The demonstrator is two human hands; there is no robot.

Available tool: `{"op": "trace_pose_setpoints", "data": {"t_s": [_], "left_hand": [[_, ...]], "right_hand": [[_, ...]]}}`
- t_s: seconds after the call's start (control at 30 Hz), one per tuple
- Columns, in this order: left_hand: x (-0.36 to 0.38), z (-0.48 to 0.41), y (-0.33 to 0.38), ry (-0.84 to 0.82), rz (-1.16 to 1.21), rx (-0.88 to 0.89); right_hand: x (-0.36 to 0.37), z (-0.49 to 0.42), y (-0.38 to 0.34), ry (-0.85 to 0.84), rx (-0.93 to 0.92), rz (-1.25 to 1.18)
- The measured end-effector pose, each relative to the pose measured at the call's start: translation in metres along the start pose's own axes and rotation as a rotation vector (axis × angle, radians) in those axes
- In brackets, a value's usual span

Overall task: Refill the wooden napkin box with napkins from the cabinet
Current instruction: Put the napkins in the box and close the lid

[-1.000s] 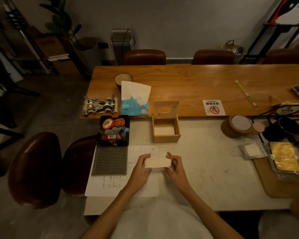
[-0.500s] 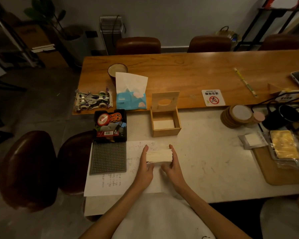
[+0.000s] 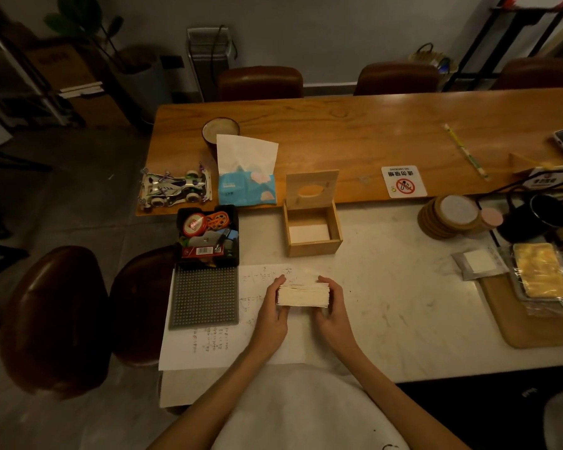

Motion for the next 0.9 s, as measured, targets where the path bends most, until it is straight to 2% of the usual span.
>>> {"op": "trace_pose_setpoints", "data": {"t_s": [0.17,0.37,0.5,0.6,0.7,0.8,0.9], "left_hand": [[-0.001,-0.002,0.006,0.033,0.033,0.019],[0.001,-0.002,0.001,0.01,-0.001,-0.021],[-0.002,-0.004,0.009,0.054,0.033,-0.031],[-0.008,-0.01,0.021,0.031,0.128,-0.147],[-0.01,-0.012,0.027,-0.026,0.128,-0.236],[-0.011,-0.009,0.028,-0.111,0.009,-0.168],[-0.008,-0.009,0.035,-0.217,-0.17,-0.032]], "right_hand": [[-0.008,-0.002,0.003,0.037,-0.001,-0.036],[-0.009,-0.002,-0.001,-0.026,-0.003,0.037],[-0.018,-0.005,-0.006,-0.006,0.024,-0.035],[-0.03,-0.01,-0.008,-0.068,0.107,-0.13],[-0.035,-0.009,-0.002,-0.182,0.179,-0.098],[-0.041,-0.011,-0.002,-0.341,0.081,0.098],[-0.055,-0.018,-0.014,-0.354,-0.236,0.623]]}}
Point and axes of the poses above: each hand's wrist, its own z-axis away from the middle knuckle, its own x-axis out of the palm, y = z × x, the point moved 1 cm from there along -z, towards the middle knuckle, and after that the axes turned 14 degrees about z, right-handed, at the moved point
